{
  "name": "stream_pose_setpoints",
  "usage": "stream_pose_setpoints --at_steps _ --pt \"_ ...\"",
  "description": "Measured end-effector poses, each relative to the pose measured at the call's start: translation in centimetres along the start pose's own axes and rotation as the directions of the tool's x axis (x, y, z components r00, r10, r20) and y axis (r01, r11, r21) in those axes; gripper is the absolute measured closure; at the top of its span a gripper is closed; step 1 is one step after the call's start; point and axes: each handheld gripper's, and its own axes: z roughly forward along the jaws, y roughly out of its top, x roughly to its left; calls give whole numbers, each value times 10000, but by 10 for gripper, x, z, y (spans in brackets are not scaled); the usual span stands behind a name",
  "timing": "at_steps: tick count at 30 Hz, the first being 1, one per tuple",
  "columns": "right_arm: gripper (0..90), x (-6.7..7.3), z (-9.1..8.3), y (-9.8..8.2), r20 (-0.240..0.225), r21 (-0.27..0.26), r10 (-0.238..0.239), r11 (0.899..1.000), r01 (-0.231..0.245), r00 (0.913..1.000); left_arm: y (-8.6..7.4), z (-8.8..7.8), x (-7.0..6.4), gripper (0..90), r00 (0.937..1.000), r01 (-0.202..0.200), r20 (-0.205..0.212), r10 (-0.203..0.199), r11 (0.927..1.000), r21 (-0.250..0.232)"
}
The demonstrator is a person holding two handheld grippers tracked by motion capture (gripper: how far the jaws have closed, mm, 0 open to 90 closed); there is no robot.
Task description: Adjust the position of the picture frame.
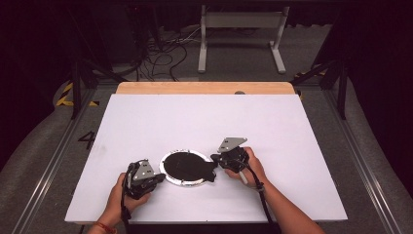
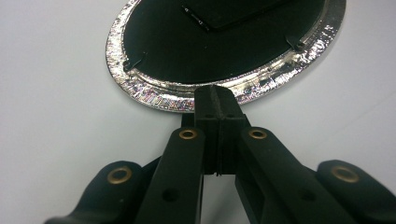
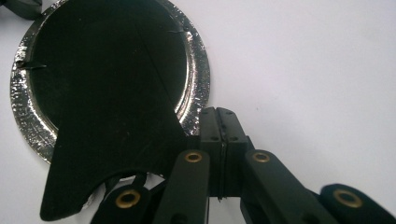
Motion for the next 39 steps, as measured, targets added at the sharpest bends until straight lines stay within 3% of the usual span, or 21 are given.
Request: stream_pose_setpoints --at_steps 1,10,16,32,39 --pt "900 1 -1 -3 215 180 -82 9998 78 9997 2 1 3 900 9999 65 148 -66 10000 13" --pt "900 0 -11 -15 211 56 125 9999 -126 9997 10 11 8 900 9996 271 124 -270 9996 -78" --pt "900 1 -20 -24 429 72 85 9999 -88 9990 23 23 9 895 9997 162 -178 -163 9999 -60" --pt "900 8 -44 -45 662 64 402 9992 -407 9970 47 50 14 900 9998 -89 -171 84 9995 -293" --pt "900 16 -52 -53 651 39 521 9986 -525 9965 56 58 17 900 9999 121 -47 -123 9996 -274"
